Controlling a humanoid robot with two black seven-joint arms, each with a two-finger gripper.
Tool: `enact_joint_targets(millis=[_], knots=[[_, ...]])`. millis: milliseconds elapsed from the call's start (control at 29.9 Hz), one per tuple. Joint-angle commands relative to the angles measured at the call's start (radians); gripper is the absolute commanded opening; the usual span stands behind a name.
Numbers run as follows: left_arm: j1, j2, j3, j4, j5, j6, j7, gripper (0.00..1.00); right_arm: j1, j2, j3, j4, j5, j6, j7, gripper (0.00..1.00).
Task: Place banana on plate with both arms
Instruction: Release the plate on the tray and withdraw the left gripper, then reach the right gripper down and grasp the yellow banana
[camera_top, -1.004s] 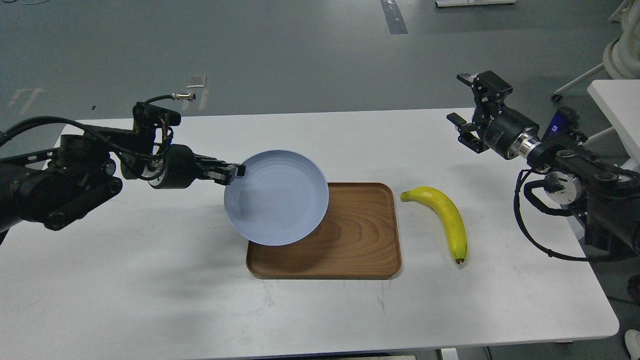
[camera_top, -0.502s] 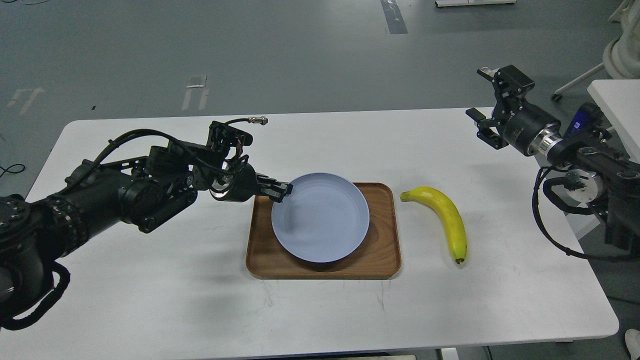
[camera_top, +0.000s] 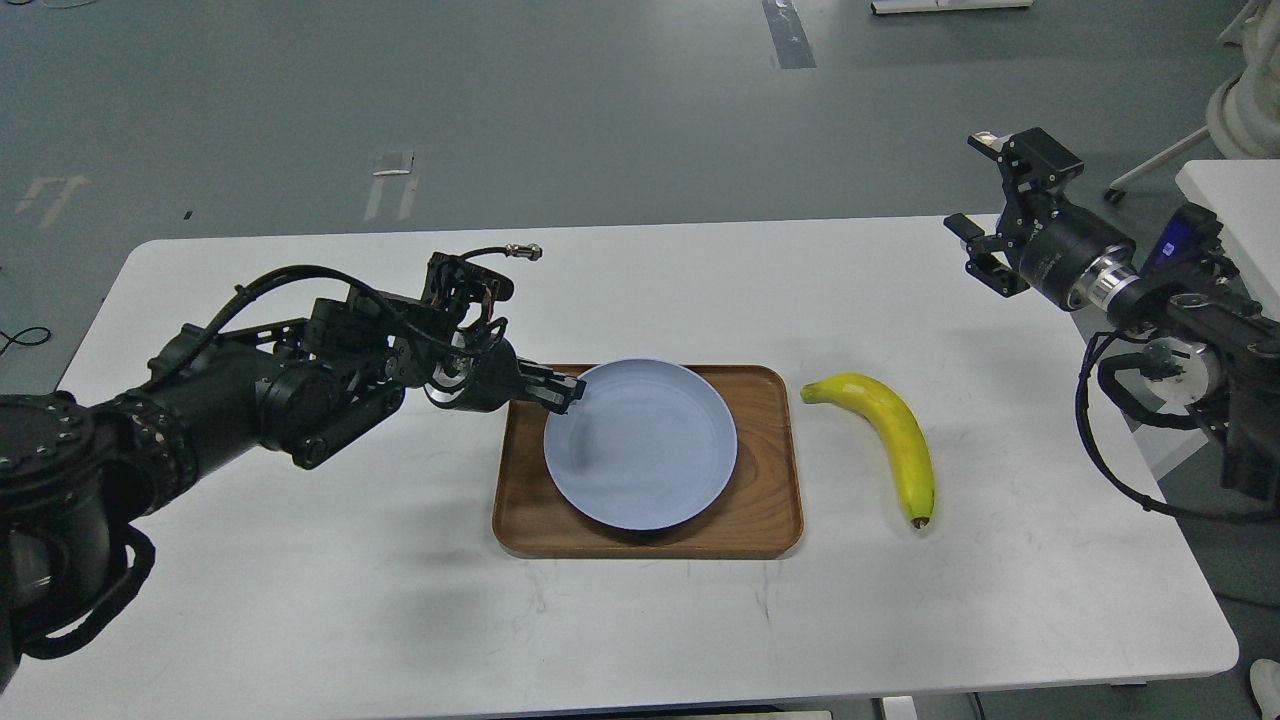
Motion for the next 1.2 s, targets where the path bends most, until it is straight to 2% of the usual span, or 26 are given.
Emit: enact_joint_targets(millis=[0, 167, 234, 301, 368, 468, 502, 636, 770, 870, 970, 1171], knots=[[-0.007, -0.014, -0.003, -0.005, -0.046, -0.001, 0.0, 0.97, -0.002, 0.0, 0.0, 0.0, 0.0, 0.0, 0.0, 1.0], [-0.066, 0.008, -0.02, -0.006, -0.279, -0.007, 0.0, 0.98, -0.002, 0.0, 0.0, 0.0, 0.0, 0.0, 0.0, 1.0], [-0.078, 0.043, -0.026, -0.006, -0.49, -0.007, 0.0, 0.98, 0.002, 0.0, 0.0, 0.0, 0.0, 0.0, 0.0, 1.0], [-0.076, 0.098, -0.028, -0.006, -0.818, -0.012, 0.0, 0.98, 0.003, -0.002, -0.003, 0.002, 0.0, 0.0, 0.0, 1.0], [-0.073, 0.121, -0.028, -0.006, -0.972, -0.024, 0.0, 0.98, 0.003, -0.003, -0.005, 0.005, 0.0, 0.0, 0.0, 1.0], [-0.044, 0.217, -0.046, -0.006, -1.269, -0.097, 0.0, 0.98, 0.012, -0.038, -0.009, 0.058, -0.015, 0.0, 0.0, 1.0], [-0.009, 0.263, -0.066, -0.006, -1.343, -0.097, 0.0, 0.98, 0.023, -0.064, -0.015, 0.093, -0.02, 0.0, 0.0, 1.0], [0.098, 0.334, -0.178, -0.006, -1.418, -0.097, 0.0, 0.98, 0.066, -0.107, -0.072, 0.158, -0.093, 0.0, 0.0, 1.0], [0.264, 0.376, -0.425, -0.006, -1.425, -0.097, 0.0, 0.98, 0.149, -0.173, -0.184, 0.259, -0.326, 0.0, 0.0, 1.0], [0.321, 0.373, -0.506, -0.006, -1.424, -0.097, 0.0, 0.98, 0.187, -0.219, -0.207, 0.348, -0.514, 0.0, 0.0, 1.0], [0.348, 0.365, -0.511, -0.016, -1.422, -0.097, 0.0, 0.98, 0.218, -0.267, -0.221, 0.437, -0.806, 0.0, 0.0, 1.0], [0.352, 0.362, -0.516, -0.036, -1.421, -0.097, 0.0, 0.98, 0.29, -0.272, -0.32, 0.486, -1.167, 0.0, 0.0, 1.0]])
